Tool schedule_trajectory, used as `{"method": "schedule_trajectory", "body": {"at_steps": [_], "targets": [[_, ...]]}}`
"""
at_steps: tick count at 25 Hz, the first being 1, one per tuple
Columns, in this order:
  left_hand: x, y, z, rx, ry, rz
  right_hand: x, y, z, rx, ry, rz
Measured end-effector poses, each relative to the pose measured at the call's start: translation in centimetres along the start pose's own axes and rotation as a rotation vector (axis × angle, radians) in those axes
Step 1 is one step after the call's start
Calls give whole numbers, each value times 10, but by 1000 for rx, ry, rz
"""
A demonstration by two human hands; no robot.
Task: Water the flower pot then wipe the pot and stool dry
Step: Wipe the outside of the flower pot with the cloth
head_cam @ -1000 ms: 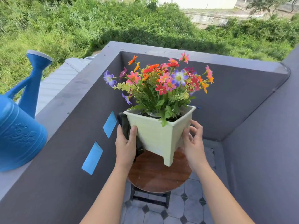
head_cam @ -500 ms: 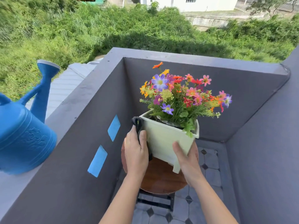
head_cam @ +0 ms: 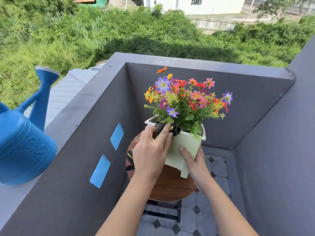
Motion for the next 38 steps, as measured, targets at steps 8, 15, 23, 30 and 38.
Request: {"method": "schedule_trajectory", "body": {"at_steps": [8, 15, 23, 30, 38], "targets": [[13, 20, 1, 138, -15, 66, -4, 7, -5, 43, -3, 4], [45, -20, 60, 23, 131, -28, -3, 18, -11, 119, -29, 24], [40, -23, 58, 19, 127, 8, -6, 15, -15, 126, -34, 38], [33, -19, 65, 173, 95, 77, -12, 14, -17, 133, -49, 58], [86, -84, 49, -746, -341, 843, -16, 8, -16, 192, -186, 72]]}}
Point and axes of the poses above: each hand's wrist, its own z-axis away from the middle knuckle, its own x-axis out of the palm, y = z × x, the point moved 9 cm from there along -z, towards the middle knuckle, and after that the axes turned 6 degrees about -z, right-handed, at the moved point
